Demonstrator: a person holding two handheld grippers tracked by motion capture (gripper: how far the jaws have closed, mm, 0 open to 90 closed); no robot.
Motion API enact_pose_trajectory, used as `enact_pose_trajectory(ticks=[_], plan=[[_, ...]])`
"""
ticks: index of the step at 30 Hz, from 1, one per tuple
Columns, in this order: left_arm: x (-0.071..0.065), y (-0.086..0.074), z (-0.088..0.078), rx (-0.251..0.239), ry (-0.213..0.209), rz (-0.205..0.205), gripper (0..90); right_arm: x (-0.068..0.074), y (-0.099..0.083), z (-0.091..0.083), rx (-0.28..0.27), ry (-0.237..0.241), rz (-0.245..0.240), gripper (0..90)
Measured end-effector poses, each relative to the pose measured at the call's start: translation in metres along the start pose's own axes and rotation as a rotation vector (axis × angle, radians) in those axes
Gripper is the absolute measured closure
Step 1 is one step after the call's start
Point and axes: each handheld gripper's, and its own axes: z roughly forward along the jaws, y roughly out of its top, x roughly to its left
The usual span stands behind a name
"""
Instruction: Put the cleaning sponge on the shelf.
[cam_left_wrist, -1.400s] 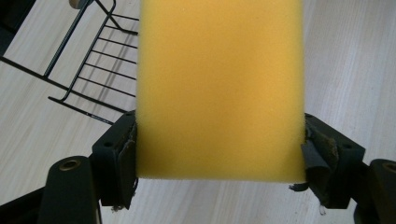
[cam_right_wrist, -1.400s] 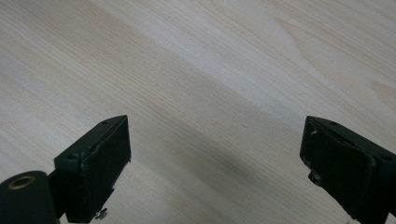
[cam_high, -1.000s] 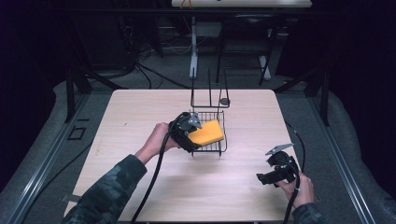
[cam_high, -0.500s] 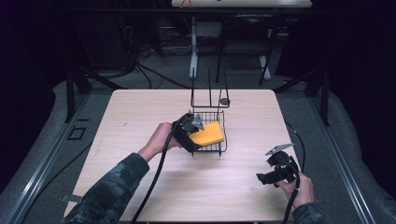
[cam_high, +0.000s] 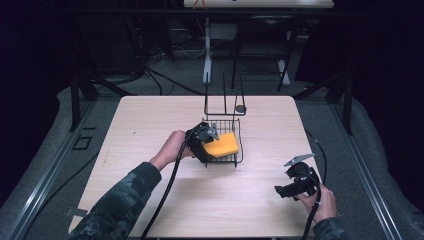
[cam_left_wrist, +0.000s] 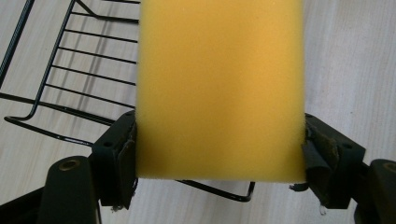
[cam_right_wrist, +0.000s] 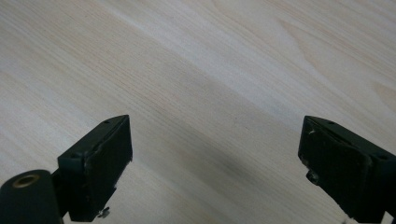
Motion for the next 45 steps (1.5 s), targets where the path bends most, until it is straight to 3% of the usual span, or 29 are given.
enact_pose_trajectory(ticks=[32, 40, 45], plan=[[0.010, 0.000, 0.020, 0.068, -0.052, 0.014, 23.0, 0.000, 0.000, 0.000, 0.007, 0.005, -0.002, 9.4], [0.014, -0.002, 0.021, 0.082, -0.052, -0.019, 14.7, 0.000, 0.000, 0.000, 0.013, 0.000, -0.009, 9.3], [0.015, -0.004, 0.018, 0.061, -0.042, -0.042, 14.5, 0.000, 0.000, 0.000, 0.012, 0.002, -0.009, 9.3]])
